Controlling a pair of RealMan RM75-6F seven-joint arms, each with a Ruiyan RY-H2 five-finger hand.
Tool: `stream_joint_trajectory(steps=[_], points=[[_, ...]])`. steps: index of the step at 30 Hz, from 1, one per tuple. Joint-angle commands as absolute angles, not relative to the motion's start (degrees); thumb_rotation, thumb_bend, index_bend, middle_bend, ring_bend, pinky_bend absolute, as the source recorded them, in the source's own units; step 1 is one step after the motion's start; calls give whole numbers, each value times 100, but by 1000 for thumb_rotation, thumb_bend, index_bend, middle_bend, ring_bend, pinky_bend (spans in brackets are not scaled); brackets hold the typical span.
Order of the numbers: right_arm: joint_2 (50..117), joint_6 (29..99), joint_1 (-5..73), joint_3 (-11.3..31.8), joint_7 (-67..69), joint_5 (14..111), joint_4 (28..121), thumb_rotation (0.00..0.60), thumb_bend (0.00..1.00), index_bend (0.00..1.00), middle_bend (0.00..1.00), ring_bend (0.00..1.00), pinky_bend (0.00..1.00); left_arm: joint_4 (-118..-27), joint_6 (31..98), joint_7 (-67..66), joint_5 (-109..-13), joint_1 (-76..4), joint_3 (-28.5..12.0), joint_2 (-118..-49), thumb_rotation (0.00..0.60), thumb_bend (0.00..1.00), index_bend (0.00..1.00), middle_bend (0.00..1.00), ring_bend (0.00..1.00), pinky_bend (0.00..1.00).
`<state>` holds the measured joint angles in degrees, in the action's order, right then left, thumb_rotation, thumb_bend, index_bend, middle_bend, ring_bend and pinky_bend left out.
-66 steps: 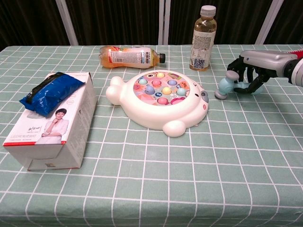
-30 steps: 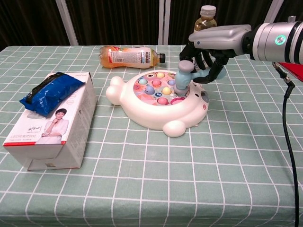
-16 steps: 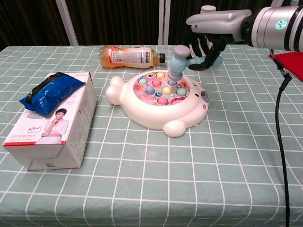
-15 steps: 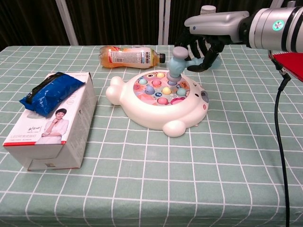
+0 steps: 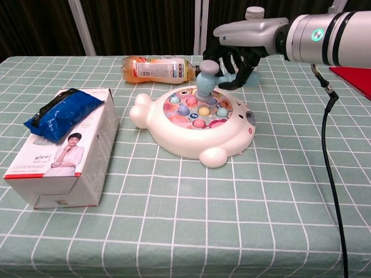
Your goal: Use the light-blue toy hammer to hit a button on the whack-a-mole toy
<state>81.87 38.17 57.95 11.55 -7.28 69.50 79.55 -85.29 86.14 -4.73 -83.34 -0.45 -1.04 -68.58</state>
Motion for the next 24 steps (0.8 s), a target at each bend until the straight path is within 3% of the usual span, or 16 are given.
stream_joint_trajectory(steps=[1, 14, 24], points=[[8148, 3781, 5806, 1180, -787, 6791, 7887, 600, 491, 756, 651, 519, 636, -8534, 8617, -469, -8350, -51, -106, -6853, 600, 0, 172, 66, 0, 0], [8640, 3432, 6056, 1069, -1022, 6352, 7135, 600, 494, 758, 651, 519, 636, -8520, 8593, -455, -8289, -22, -103, -6858, 600, 0, 171, 66, 0, 0], [7942, 4123, 5494, 991, -638, 6724, 7834, 600, 494, 758, 647, 519, 636, -8521, 8621, -459, -8349, -26, -100, -6863, 600, 0, 171, 66, 0, 0]])
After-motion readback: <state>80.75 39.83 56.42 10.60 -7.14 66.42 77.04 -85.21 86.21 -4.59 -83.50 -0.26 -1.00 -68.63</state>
